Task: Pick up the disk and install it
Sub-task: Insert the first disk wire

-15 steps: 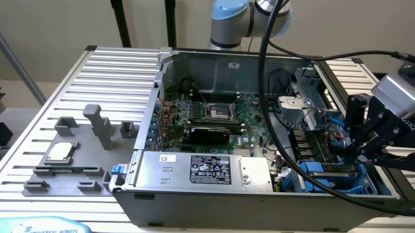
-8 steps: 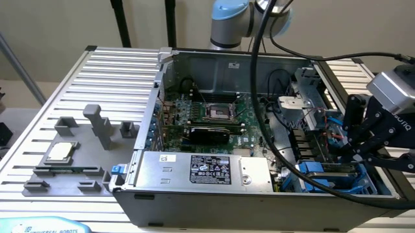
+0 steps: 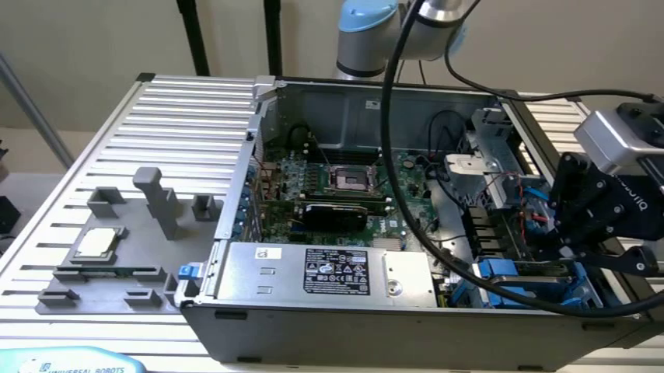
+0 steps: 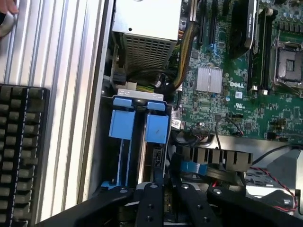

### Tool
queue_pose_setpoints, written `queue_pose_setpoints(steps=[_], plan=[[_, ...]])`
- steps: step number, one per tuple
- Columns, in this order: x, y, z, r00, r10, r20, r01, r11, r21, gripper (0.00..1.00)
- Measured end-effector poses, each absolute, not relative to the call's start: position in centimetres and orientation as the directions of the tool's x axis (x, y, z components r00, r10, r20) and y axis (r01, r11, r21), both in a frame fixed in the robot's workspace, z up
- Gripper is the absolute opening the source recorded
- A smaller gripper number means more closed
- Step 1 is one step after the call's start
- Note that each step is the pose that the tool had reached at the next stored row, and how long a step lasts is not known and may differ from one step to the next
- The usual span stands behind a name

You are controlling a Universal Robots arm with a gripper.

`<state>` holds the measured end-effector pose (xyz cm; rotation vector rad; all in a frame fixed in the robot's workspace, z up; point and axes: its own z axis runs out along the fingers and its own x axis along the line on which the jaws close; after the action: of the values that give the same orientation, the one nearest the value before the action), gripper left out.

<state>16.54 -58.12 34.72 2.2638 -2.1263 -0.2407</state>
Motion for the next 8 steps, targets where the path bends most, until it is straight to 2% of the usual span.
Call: queue_pose_setpoints(steps=[8], plan=[[16.53, -58.12, 34.53, -0.053, -0.995, -0.088, -0.991, 0.042, 0.125, 0.16]])
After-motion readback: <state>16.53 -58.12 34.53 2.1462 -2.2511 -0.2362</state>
